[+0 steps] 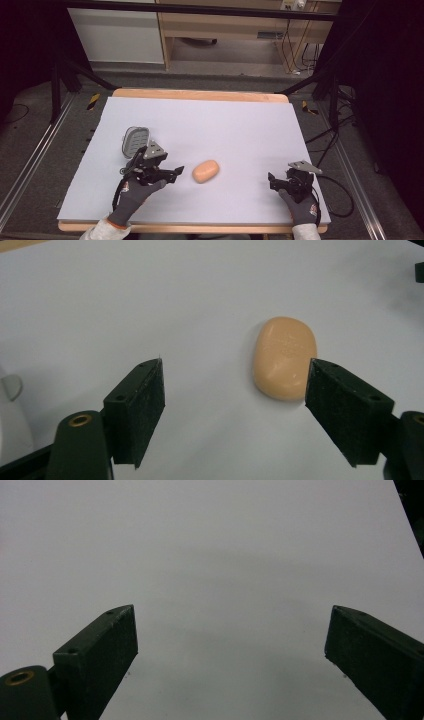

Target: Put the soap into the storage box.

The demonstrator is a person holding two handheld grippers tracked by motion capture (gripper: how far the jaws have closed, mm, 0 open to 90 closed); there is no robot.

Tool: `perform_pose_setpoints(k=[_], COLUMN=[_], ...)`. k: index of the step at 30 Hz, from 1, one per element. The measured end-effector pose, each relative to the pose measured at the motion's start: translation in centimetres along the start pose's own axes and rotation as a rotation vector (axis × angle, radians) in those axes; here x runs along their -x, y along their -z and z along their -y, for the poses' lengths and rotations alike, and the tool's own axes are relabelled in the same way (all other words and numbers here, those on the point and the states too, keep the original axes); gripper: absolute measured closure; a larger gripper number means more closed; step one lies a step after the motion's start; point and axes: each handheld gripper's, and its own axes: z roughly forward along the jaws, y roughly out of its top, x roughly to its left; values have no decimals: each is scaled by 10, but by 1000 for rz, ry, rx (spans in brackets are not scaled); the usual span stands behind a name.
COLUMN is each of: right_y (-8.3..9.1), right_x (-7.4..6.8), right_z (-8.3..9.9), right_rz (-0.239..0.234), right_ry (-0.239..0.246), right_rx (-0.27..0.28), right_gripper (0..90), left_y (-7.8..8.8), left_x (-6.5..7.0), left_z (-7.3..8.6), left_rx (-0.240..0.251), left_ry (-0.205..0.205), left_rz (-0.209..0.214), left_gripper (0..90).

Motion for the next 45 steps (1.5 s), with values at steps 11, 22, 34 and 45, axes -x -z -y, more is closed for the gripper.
perform_pose_setpoints(k=[11,22,34,45], right_y=[0,-1,-2,-2], right_x=[0,0,0,0], right_z=[0,0,0,0], right_rz=[0,-3,-5,-10], right_ry=[-5,-8,-4,-2], right_rx=[-1,-6,-6,-10], right_gripper=[71,71,70,69], left_y=[-23,-47,-67,-84], left_x=[18,29,39,46], left_z=[-13,-17,-20,-20], left_rx=[-32,-83,-125,-170], left_ry=[-31,-54,-83,-103], left_rz=[32,48,53,54], left_gripper=[225,220,208,200])
